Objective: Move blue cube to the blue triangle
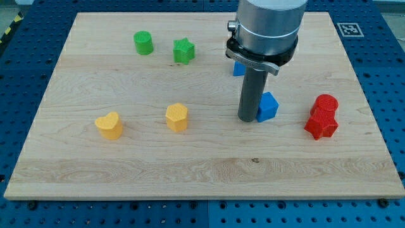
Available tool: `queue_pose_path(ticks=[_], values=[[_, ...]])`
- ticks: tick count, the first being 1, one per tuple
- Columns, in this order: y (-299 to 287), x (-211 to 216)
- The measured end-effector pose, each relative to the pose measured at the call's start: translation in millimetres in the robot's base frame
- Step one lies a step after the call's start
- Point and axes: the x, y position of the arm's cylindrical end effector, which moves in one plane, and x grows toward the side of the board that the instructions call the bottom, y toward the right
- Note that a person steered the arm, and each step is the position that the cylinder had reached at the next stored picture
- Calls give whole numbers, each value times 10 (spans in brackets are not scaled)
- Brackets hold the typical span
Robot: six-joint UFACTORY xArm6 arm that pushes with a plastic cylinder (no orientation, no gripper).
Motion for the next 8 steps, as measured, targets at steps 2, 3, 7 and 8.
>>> queue_pose_path(ticks=[2,3,7,8], values=[[301,384],[305,-69],[474,-375],[274,-758]])
